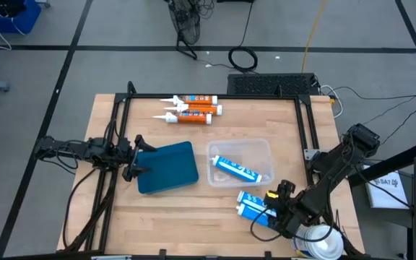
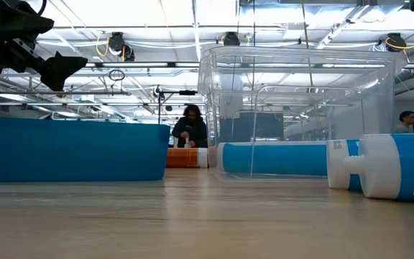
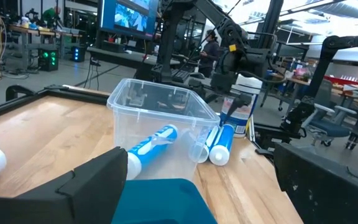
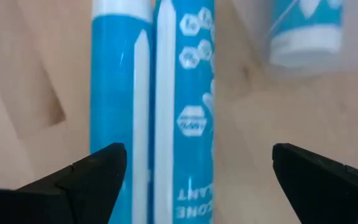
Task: Pick & place silicon tubes, Sealant and Lysol wipes
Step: Put the top blue sealant bottle into the transparent bin
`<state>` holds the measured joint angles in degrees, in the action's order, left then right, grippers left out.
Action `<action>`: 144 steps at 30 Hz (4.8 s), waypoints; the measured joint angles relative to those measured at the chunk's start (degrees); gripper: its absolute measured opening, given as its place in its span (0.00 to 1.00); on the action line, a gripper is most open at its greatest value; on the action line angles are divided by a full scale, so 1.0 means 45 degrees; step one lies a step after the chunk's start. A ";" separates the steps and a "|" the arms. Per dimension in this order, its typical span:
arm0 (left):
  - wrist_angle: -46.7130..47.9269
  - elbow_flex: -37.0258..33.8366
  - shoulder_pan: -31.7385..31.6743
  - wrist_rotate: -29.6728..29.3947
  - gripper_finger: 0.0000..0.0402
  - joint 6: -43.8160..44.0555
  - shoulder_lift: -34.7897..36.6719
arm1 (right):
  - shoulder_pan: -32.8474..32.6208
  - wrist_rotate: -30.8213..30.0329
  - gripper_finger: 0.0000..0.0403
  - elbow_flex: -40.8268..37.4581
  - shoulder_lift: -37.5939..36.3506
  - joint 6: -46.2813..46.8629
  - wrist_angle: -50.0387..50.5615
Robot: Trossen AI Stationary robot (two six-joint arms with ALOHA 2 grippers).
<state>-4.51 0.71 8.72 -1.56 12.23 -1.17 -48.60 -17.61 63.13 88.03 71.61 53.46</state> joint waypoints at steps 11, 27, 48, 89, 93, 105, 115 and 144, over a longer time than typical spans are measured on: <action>0.0000 0.0000 0.0002 -0.0004 0.98 -0.0005 0.0000 | -0.0223 0.0633 0.93 0.0000 0.0002 -0.1037 -0.1691; 0.0000 0.0000 0.0003 -0.0005 0.98 0.0000 0.0000 | 0.0036 0.1545 0.93 -0.2306 0.0010 0.0084 -0.1625; -0.0005 0.0000 0.0000 -0.0005 0.98 -0.0002 0.0000 | 0.0141 0.0207 0.93 -0.4867 -0.0048 -0.3321 -0.6055; -0.0002 0.0000 -0.0002 -0.0005 0.98 -0.0002 0.0000 | 0.0146 -0.1082 0.94 -0.4901 -0.0005 -0.3686 -0.7366; -0.0001 -0.0004 -0.0002 -0.0001 0.98 -0.0005 0.0000 | 0.0146 -0.1086 0.94 -0.4901 -0.0005 -0.3686 -0.7366; -0.0001 0.0000 -0.0001 -0.0005 0.98 -0.0001 0.0000 | 0.0148 -0.1087 0.94 -0.4901 -0.0005 -0.3686 -0.7361; 0.0000 0.0000 -0.0002 -0.0004 0.98 0.0000 0.0000 | 0.0148 -0.1131 0.94 -0.4896 -0.0007 -0.3686 -0.7361; -0.0004 0.0000 -0.0002 -0.0005 0.98 -0.0004 0.0000 | 0.0150 -0.1169 0.94 -0.4891 -0.0015 -0.3686 -0.7361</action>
<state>-4.53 0.71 8.71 -1.58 12.21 -1.17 -47.93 -22.87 41.12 87.96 55.02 20.34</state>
